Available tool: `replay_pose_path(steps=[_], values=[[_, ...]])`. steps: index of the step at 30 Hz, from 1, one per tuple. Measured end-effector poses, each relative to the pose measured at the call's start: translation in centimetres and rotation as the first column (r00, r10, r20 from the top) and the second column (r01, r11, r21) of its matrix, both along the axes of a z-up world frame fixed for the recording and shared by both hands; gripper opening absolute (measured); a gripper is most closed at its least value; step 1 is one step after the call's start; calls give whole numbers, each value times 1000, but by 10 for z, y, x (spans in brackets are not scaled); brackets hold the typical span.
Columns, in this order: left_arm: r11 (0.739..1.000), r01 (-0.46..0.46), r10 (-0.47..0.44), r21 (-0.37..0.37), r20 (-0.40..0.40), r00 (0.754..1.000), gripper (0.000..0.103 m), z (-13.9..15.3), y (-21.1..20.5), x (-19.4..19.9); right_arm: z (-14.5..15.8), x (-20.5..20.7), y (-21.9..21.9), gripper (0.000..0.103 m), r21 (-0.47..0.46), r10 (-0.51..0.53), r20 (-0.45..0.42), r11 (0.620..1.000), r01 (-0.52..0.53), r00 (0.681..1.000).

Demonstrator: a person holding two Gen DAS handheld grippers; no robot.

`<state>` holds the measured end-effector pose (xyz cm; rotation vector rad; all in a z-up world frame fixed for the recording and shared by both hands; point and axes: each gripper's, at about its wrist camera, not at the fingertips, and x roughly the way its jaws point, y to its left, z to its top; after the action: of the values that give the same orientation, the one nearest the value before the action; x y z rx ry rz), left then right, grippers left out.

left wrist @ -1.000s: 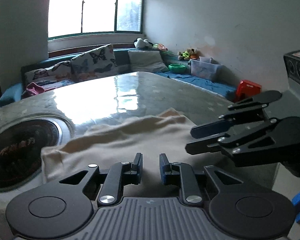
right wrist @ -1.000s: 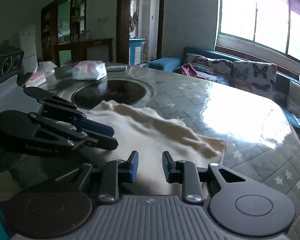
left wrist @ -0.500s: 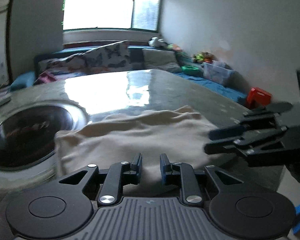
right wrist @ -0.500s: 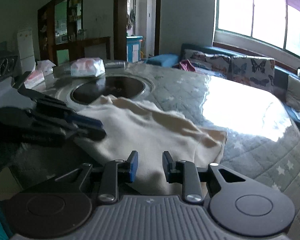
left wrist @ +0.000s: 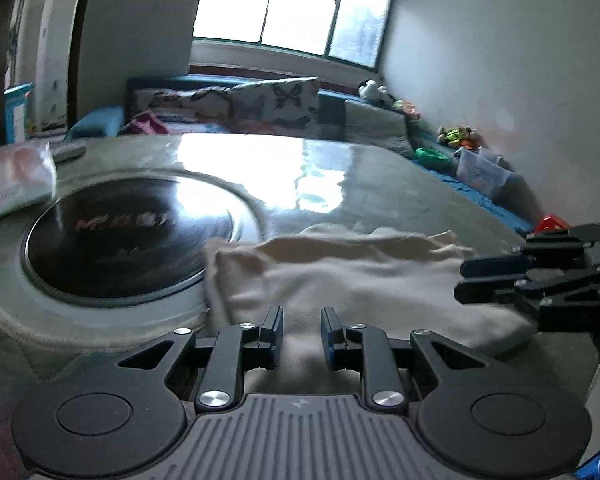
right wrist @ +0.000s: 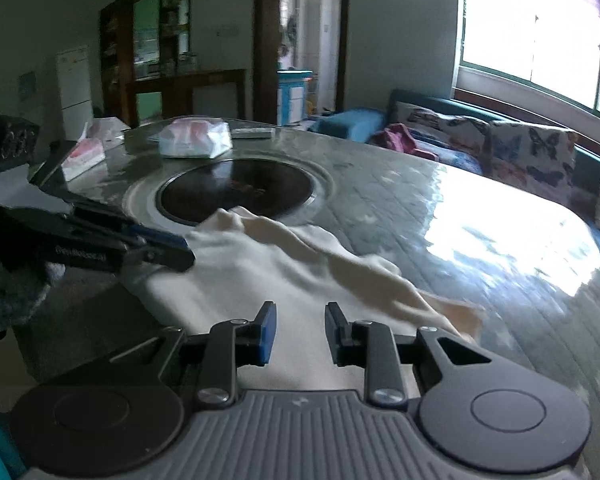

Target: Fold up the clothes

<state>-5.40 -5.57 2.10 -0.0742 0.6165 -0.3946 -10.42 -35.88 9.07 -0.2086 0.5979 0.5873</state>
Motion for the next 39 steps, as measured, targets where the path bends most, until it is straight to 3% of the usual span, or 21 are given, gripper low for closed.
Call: replay_pose_path(steps=[14,28,39], values=[[1000,-2,2,-8,-3,1000,23,-2,10,-1,-13,32,40,25,-34,99,-64,994,-101,993],[999,3,-3,-35,-14,1000,24,-5,18,1,-20,88,86,25,-90,137,-40,986,-140,990],[999,-3,2,-41,-23,1000,25,-4,20,2,-25,95,97,25,-113,157,-27,981,-159,987]])
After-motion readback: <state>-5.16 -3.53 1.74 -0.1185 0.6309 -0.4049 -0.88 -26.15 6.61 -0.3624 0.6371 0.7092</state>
